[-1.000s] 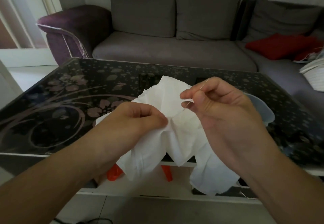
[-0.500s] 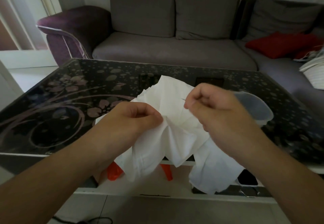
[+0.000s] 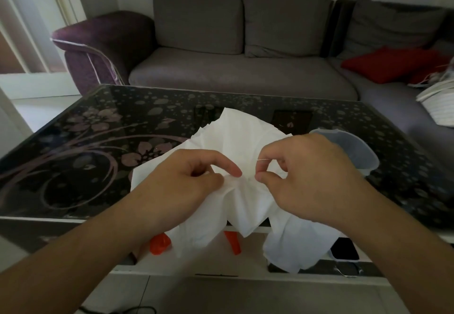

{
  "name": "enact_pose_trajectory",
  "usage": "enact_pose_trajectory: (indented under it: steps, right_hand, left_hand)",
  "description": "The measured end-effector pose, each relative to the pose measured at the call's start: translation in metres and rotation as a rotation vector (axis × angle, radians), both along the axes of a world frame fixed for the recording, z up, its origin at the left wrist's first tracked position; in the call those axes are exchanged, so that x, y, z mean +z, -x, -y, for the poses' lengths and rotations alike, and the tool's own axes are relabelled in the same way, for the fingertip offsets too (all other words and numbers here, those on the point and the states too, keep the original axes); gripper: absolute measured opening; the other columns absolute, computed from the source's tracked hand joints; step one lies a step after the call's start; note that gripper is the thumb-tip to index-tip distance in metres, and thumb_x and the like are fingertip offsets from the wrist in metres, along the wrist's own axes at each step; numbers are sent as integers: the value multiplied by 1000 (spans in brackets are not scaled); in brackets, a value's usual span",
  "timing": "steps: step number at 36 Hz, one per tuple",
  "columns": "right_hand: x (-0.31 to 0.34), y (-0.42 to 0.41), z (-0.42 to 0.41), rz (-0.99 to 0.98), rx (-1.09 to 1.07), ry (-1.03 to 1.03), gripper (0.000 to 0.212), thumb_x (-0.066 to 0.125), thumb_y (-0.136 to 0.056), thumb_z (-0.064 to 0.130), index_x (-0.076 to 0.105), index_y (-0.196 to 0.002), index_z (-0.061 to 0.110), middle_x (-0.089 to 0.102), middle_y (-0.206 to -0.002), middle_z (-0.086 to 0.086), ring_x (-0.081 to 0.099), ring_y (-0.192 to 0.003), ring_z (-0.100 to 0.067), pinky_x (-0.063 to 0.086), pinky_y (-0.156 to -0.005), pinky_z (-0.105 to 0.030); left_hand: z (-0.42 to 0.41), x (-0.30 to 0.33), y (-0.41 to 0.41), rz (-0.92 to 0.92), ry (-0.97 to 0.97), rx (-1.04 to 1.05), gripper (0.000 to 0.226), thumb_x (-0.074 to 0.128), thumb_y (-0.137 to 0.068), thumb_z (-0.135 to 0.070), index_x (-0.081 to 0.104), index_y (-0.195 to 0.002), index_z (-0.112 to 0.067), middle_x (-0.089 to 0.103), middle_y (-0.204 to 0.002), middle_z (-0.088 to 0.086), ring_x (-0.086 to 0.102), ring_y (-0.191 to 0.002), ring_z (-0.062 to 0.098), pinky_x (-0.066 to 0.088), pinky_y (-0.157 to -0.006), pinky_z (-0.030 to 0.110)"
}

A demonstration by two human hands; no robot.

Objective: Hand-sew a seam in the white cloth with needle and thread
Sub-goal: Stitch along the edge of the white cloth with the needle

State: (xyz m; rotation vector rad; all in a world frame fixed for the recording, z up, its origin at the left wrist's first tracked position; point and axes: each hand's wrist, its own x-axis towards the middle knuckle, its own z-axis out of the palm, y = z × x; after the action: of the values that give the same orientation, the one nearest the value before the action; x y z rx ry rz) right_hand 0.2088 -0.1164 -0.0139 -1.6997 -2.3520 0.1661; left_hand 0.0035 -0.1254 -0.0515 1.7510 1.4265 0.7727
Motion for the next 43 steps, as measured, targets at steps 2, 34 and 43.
enact_pose_trajectory:
  steps: [2, 34, 43]
  right_hand:
    - [1, -1, 0, 47, 16, -1, 10, 65, -96, 46, 71, -104, 44, 62, -92, 23, 59, -83, -5, 52, -87, -23]
    - [-47, -22, -60, -237, -336, -74, 7, 70, -96, 35, 64, -92, 37, 72, -105, 6, 64, -77, -12, 59, -75, -28]
    - [-47, -21, -61, -400, -346, 17, 20, 73, -94, 34, 57, -108, 35, 61, -91, 12, 64, -72, -10, 47, -53, -19]
  left_hand:
    - [1, -2, 0, -7, 5, -8, 34, 57, -104, -23, 77, -99, -50, 68, -78, -6, 64, -78, 13, 58, -69, 28]
    - [-8, -14, 4, -36, 84, -66, 35, 61, -101, -15, 83, -86, -38, 71, -77, -25, 65, -78, -7, 45, -66, 6]
    - [-14, -16, 9, -138, 0, 18, 23, 67, -98, -27, 80, -89, -43, 73, -99, -25, 66, -96, -3, 54, -90, 21]
